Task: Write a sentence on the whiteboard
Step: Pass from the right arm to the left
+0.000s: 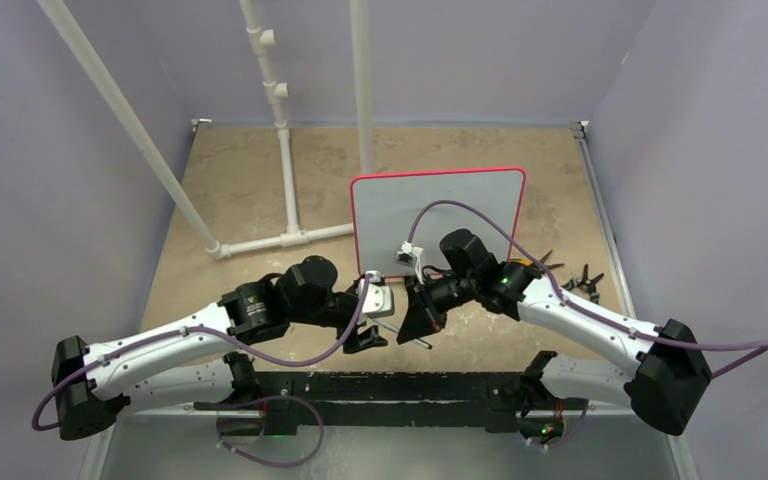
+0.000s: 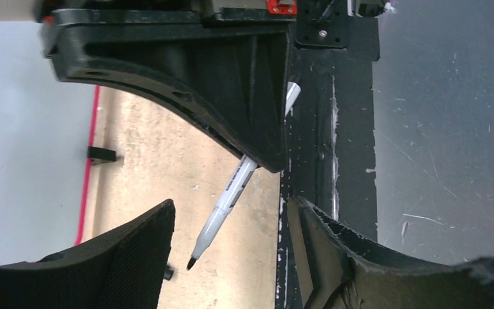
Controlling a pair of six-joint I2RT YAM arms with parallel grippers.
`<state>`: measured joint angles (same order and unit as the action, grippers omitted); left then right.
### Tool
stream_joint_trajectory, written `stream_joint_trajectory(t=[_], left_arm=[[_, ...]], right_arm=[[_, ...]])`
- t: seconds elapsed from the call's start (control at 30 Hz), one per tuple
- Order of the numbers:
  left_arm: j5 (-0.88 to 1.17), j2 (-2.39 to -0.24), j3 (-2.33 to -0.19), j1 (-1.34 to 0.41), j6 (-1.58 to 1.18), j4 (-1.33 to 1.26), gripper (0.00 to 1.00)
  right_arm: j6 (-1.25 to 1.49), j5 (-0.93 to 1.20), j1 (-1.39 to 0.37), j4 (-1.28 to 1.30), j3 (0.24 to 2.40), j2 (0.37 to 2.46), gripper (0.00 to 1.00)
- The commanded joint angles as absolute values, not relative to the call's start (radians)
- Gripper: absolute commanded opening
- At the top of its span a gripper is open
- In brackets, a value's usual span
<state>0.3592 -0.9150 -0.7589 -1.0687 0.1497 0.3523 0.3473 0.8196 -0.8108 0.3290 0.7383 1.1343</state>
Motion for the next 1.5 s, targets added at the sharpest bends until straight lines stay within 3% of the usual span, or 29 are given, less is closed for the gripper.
stream_joint_trajectory(t=[0.0, 0.17, 0.33, 0.57, 0.8, 0.9, 1.1, 1.27, 1.37, 1.47], left_arm=[[0.361, -0.948, -0.765, -1.112, 0.155, 0.305, 0.64], [0.325, -0.981, -0.767, -1.157, 0.154, 0.282, 0.6], [0.325, -0.992, -0.75, -1.181, 0.131, 0.243, 0.47], [0.333, -1.033, -0.758, -1.205, 0.138, 0.268, 0.17], [0.334, -1.038, -0.753, -1.209, 0.141, 0.286, 0.18], [0.343, -1.051, -0.755, -1.21, 0.141, 0.29, 0.28], [0.342, -1.066, -0.758, -1.213, 0.149, 0.288, 0.36], [0.34, -1.06, -0.758, -1.213, 0.149, 0.283, 0.17], [0.348, -1.054, -0.758, -1.213, 0.148, 0.282, 0.01], [0.342, -1.04, -0.753, -1.213, 0.138, 0.269, 0.0]], right_arm=[[0.311, 0.878, -0.819, 0.345, 0.79, 1.131, 0.0], [0.306, 0.902, -0.83, 0.346, 0.793, 1.135, 0.0], [0.306, 0.909, -0.837, 0.344, 0.795, 1.136, 0.0], [0.305, 0.91, -0.841, 0.341, 0.794, 1.129, 0.0], [0.289, 0.93, -0.841, 0.35, 0.806, 1.096, 0.0], [0.28, 0.946, -0.841, 0.355, 0.813, 1.096, 0.0], [0.265, 0.951, -0.84, 0.371, 0.821, 1.103, 0.0], [0.263, 0.947, -0.841, 0.372, 0.816, 1.104, 0.0], [0.261, 0.938, -0.84, 0.372, 0.817, 1.106, 0.0], [0.269, 0.923, -0.84, 0.368, 0.826, 1.097, 0.01]])
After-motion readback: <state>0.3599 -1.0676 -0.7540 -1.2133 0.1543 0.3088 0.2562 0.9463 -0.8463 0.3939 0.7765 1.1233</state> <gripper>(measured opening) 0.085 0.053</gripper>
